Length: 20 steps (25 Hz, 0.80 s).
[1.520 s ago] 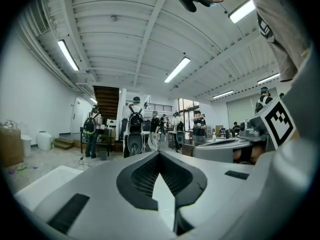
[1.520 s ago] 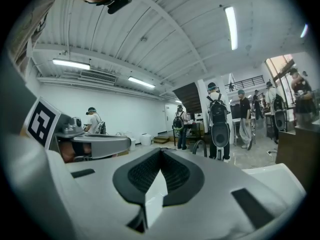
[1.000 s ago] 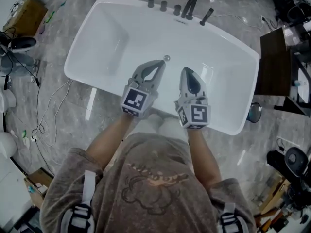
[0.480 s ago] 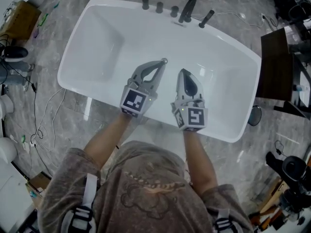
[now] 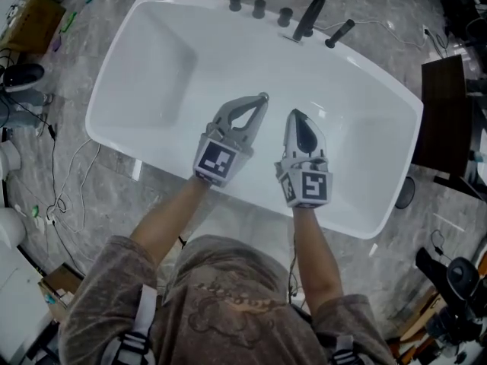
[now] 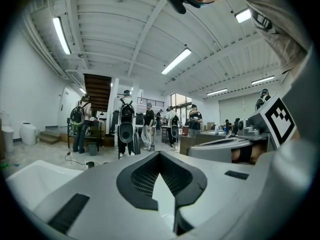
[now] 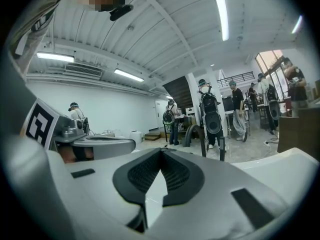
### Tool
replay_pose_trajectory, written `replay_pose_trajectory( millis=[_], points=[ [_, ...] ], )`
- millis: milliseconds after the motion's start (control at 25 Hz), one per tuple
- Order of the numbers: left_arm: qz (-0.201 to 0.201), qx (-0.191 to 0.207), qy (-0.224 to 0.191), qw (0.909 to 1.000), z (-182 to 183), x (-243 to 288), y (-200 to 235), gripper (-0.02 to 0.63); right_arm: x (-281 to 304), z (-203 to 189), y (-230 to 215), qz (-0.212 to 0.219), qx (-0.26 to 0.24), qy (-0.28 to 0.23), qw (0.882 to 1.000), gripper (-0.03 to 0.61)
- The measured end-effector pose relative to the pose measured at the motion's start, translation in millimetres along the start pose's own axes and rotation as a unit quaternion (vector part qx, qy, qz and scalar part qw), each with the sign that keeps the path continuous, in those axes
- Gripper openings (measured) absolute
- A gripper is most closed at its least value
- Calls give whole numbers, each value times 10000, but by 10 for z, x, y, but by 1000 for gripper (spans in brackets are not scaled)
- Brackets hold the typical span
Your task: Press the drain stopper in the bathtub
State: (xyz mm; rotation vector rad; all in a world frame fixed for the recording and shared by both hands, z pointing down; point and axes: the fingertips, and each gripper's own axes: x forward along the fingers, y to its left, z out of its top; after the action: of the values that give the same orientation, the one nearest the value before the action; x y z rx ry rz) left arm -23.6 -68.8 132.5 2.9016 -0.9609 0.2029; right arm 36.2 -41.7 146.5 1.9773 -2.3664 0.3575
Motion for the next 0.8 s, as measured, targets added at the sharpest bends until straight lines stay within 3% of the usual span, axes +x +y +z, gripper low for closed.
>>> replay_pose_trajectory(
  millis=[800],
  points=[
    [59,-64,71,9999,-1092,697,400,11,720,-1009,-395,259,-50,78,9996,6]
  ],
)
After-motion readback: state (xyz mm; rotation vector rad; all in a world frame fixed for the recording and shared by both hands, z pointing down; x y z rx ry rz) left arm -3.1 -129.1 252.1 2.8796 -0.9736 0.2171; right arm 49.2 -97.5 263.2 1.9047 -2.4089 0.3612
